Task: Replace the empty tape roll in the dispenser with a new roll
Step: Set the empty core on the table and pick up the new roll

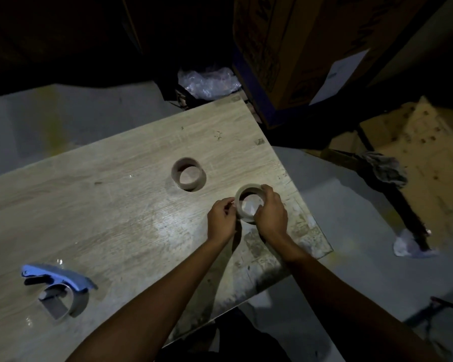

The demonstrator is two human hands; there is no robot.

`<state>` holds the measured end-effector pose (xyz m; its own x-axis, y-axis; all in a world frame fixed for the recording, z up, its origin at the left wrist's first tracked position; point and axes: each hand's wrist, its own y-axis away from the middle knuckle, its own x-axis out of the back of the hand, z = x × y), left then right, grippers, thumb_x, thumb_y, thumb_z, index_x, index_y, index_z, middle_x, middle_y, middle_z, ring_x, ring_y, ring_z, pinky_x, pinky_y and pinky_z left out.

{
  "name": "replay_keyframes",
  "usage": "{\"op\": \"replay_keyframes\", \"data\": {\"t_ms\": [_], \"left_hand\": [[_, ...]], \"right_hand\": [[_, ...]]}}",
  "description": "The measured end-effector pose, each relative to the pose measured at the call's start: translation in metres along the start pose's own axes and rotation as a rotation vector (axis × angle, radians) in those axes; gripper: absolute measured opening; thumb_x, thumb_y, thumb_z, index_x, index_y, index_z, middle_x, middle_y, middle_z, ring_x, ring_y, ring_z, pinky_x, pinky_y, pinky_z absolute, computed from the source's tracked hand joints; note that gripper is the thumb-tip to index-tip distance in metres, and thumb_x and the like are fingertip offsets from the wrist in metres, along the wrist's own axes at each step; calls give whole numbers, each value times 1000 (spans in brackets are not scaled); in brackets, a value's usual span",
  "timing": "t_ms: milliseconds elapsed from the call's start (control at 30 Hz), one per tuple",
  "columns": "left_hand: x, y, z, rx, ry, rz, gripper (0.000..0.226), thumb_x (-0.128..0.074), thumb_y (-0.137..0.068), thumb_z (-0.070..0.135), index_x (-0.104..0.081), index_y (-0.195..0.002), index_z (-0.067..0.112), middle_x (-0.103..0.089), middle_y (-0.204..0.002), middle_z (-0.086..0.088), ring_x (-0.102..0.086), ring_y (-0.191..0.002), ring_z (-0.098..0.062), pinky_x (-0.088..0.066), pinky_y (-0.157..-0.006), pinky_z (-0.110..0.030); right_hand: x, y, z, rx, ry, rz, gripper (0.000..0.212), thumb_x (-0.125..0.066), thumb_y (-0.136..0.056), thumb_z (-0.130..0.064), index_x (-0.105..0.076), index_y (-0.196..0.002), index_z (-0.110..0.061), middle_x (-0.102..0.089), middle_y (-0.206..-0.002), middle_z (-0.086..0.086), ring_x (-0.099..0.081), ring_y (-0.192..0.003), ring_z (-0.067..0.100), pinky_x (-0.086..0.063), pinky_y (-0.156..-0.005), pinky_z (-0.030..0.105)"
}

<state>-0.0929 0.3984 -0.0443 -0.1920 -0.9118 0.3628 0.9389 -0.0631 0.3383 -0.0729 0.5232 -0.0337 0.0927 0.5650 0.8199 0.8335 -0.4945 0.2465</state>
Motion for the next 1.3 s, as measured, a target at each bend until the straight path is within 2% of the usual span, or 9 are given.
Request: {"op": "replay_keyframes", "data": {"t_ms": [200, 367, 500, 633, 767, 867, 1000, 1067, 1300], "left_hand": [[28, 2, -2, 42, 76, 87, 29, -57, -95, 7, -69, -120, 10, -70, -114, -6, -64, -104, -19, -52, -97, -39], [73, 16, -15, 67, 122, 189, 35, -54, -92, 3, -72, -119, 17, -74, -113, -2, -68, -93, -14, -58, -86, -41], [114, 31, -39, 90, 139, 292, 38, -54, -93, 2, -69, -124, 19, -72, -119, 0, -67, -87, -2, -59, -82, -31], [160, 54, -64, 111, 141, 407, 37, -57, -92, 3, -69, -123, 19, -72, -113, 5, -61, -75, 17, -49, -68, -4], [199, 81, -84, 160, 215, 497, 34, -58, -91, 5, -70, -120, 18, -72, -114, 3, -66, -88, -3, -58, -80, -25], [234, 107, -104, 132, 202, 580, 29, -59, -91, 9, -70, -117, 18, -71, -113, 3, -66, -94, -9, -54, -78, -19], [272, 130, -124, 132, 226, 584, 30, -58, -92, 7, -68, -119, 17, -72, -108, 0, -69, -91, -16, -60, -78, -38], [286, 140, -131, 120, 189, 582, 29, -59, -92, 6, -69, -118, 16, -73, -103, 0, -69, -87, -15, -60, -77, -37], [306, 155, -150, 61, 122, 349, 33, -61, -93, 10, -65, -125, 12, -72, -109, -7, -69, -91, -16, -60, -82, -38]], "right_hand": [[-11, 9, -23, 32, -37, 37, 55, -60, -88, -6, -44, -135, -27, -59, -126, 6, -60, -109, 28, -47, -76, 31], [-32, 34, -64, 86, -74, 21, 56, -60, -88, -5, -43, -136, -28, -58, -129, 4, -61, -109, 24, -45, -79, 27], [-53, 61, -102, 186, -73, -38, 57, -59, -85, -1, -46, -136, -23, -58, -129, 7, -61, -110, 26, -51, -85, 34], [-77, 96, -138, 231, -74, -125, 58, -58, -86, -1, -45, -138, -22, -57, -131, 6, -59, -114, 26, -50, -90, 34], [-101, 135, -165, 287, -81, -164, 59, -59, -85, 1, -45, -138, -22, -57, -133, 7, -59, -115, 26, -50, -91, 34], [-124, 171, -186, 356, -105, -198, 61, -61, -82, 1, -46, -136, -21, -58, -129, 8, -60, -112, 27, -48, -87, 32], [-149, 207, -204, 363, -113, -209, 64, -60, -79, 1, -45, -136, -23, -58, -128, 6, -61, -110, 26, -46, -83, 29], [-158, 220, -209, 357, -114, -204, 63, -59, -79, 1, -46, -135, -23, -59, -126, 6, -62, -107, 26, -47, -82, 30], [-174, 237, -204, 260, -95, -116, 58, -57, -80, 2, -49, -132, -23, -63, -120, 7, -63, -104, 26, -52, -81, 35]]}}
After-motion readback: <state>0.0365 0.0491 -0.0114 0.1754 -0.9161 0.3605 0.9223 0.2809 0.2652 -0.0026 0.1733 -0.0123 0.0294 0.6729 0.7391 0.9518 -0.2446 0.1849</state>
